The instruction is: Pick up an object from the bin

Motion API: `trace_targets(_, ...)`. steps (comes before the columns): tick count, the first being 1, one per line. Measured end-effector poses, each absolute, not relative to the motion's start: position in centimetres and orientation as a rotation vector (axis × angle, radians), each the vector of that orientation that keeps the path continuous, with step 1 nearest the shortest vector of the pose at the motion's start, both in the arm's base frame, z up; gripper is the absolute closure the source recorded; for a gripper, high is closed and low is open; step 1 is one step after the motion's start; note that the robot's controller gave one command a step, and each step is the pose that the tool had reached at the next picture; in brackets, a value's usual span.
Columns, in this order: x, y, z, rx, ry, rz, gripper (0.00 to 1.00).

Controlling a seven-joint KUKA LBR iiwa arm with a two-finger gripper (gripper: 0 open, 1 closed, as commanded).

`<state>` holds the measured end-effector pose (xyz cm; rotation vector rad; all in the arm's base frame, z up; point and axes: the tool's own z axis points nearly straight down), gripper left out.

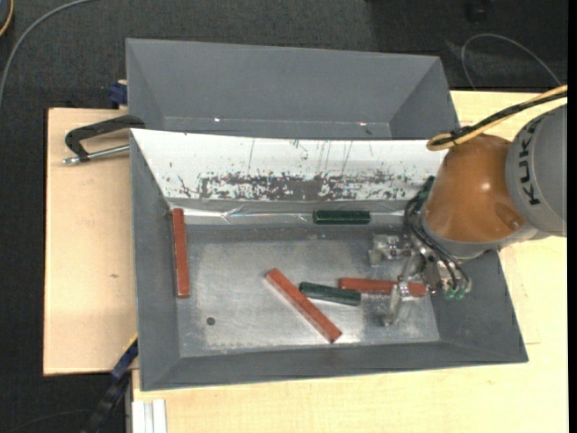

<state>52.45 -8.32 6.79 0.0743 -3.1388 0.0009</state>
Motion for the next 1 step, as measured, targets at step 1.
trace_targets(1,52.53,-8.03,7.06,0.082,-3.142,-0.001,1.0)
